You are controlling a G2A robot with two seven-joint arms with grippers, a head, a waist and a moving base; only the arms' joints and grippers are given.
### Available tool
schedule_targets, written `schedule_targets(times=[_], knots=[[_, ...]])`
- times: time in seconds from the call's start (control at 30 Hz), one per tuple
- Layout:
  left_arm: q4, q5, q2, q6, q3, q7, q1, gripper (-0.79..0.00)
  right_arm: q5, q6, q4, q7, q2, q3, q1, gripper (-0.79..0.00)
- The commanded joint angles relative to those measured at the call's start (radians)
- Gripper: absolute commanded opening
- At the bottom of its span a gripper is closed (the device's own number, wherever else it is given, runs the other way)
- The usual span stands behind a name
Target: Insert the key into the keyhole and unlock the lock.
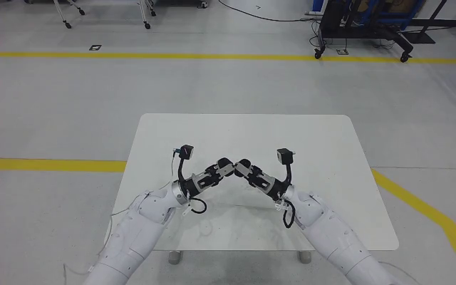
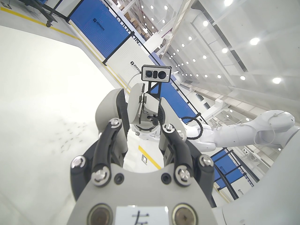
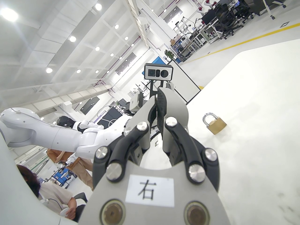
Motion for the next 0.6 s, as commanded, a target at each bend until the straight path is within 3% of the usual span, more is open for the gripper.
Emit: schedule_targets(times=[0.0,0.03,0.07,0.1,0.4,0.57], knots=[[0.0,0.001,0.0,0.002,0.0,0.001,-0.001,-0.785,0.002,0.001,0.0,0.004,-0.001,0.001,0.0,-0.785],[0.001,0.002,0.0,0.003,0.0,0.003,-0.002,-0.785,0.003,-0.001,0.0,0.004,-0.001,0.002,-0.001,-0.785],[0.004,0.007,0.0,0.009,-0.002,0.008,-0.003,-0.785,0.003,-0.002,0.0,0.005,-0.002,0.003,-0.001,-0.434],[0.005,0.016,0.0,0.016,-0.005,0.019,-0.003,-0.785,0.0,-0.004,0.0,0.008,-0.002,0.004,0.0,0.0],[-0.009,0.033,0.002,0.018,-0.011,0.041,0.007,-0.785,-0.005,-0.009,0.001,0.005,-0.003,0.007,0.002,0.0],[-0.034,0.002,0.012,0.06,-0.052,0.046,0.021,-0.785,-0.005,-0.009,0.001,0.005,-0.003,0.007,0.002,0.0]])
